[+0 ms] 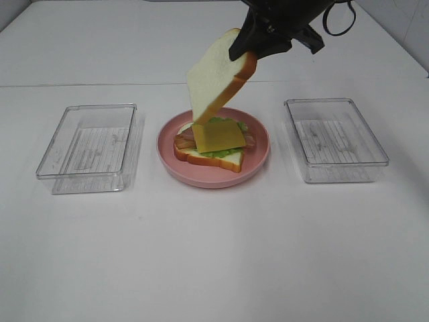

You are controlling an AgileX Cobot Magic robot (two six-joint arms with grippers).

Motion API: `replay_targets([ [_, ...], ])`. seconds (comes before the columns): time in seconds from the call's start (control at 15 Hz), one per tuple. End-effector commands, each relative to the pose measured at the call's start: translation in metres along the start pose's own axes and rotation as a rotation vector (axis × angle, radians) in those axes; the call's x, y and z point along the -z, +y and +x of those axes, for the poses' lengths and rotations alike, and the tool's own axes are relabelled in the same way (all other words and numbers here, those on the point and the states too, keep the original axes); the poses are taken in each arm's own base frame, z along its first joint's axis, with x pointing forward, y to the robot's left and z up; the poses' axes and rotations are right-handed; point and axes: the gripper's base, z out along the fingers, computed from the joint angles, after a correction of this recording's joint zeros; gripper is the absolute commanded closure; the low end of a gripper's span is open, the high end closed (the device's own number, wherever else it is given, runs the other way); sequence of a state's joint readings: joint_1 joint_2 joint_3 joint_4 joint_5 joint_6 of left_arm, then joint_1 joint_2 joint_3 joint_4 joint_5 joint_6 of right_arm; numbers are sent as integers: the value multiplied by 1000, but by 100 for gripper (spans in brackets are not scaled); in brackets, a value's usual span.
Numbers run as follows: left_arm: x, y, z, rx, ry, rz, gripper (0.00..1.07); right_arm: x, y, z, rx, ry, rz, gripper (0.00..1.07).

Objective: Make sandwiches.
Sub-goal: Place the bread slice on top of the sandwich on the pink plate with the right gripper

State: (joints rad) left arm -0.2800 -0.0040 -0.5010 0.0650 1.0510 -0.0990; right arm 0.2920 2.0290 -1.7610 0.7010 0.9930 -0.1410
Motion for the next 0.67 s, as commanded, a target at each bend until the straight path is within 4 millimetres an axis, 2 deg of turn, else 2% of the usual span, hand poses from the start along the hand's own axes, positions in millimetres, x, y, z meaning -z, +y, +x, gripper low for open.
replay_targets([
  [0.07,3,1,2,-2,-27,-2,41,-23,2,0,-64,16,-102,107],
  [0.27,3,1,2,-2,-27,-2,41,-54,-8,0,-130,52,-171,107],
  [0.33,3,1,2,-2,-27,-2,41,-58,-9,0,-141,55,-179,107],
  [0.4,3,1,2,-2,-27,-2,41,-80,-24,-1,-208,59,-192,107],
  [0.47,3,1,2,-2,-27,-2,41,-80,-24,-1,-208,59,-192,107],
  [0.53,3,1,2,-2,-27,-2,41,-93,-35,-2,-241,48,-169,107],
  [0.67,3,1,2,-2,-27,-2,41,-96,-41,-1,-239,50,-127,107],
])
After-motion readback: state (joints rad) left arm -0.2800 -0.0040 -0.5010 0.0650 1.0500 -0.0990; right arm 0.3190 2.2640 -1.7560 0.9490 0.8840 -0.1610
